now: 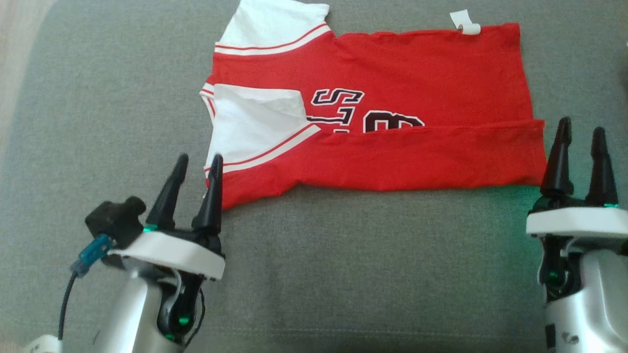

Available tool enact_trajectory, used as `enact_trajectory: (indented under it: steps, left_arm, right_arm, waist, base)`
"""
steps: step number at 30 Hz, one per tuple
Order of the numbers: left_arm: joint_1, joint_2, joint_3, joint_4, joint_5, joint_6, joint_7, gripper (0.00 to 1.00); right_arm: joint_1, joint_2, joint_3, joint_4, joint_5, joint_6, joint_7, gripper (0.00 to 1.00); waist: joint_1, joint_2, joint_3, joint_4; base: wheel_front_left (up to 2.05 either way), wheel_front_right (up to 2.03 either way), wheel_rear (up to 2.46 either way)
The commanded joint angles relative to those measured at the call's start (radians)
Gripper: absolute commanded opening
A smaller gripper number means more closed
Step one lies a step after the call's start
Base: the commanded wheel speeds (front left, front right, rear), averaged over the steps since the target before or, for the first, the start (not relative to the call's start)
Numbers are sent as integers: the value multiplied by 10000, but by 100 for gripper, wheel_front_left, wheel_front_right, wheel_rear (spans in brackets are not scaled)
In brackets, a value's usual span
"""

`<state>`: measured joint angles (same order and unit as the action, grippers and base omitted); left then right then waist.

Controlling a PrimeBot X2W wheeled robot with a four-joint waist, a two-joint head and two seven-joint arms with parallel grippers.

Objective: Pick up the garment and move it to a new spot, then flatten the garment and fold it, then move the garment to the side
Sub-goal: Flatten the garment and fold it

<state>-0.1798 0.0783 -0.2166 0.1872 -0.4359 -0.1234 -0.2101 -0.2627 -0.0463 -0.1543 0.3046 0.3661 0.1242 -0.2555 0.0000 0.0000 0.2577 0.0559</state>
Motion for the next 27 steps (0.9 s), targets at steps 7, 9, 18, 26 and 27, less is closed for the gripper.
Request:
enact_trajectory:
  steps: [7,9,18,26,27]
  left_arm:
    - [129,279,417,122,-457,589,1682,100]
    - [71,303,390,337,-497,757,2150,100]
    - [-172,349,514,736,-833,1407,3572,100]
    - [-183,311,585,724,-1140,1520,3937,100]
    - [-201,296,583,747,-1198,1502,3973,98]
  right_arm:
    - [185,-39,596,-266,6,65,-25,100]
    - [171,-39,682,-248,29,65,-12,100]
    - [172,-39,712,-191,25,65,10,100]
    - [143,-39,705,-81,7,65,65,100]
    - [135,-39,716,-55,-1,65,94,100]
  waist:
    - [0,0,-162,-50]
    - [0,0,-130,-122]
    - [0,0,-3,-407]
    - [0,0,18,-470]
    - [0,0,24,-470]
  base:
    - [0,0,0]
    - [0,0,0]
    - [0,0,0]
    - [0,0,0]
    - [0,0,0]
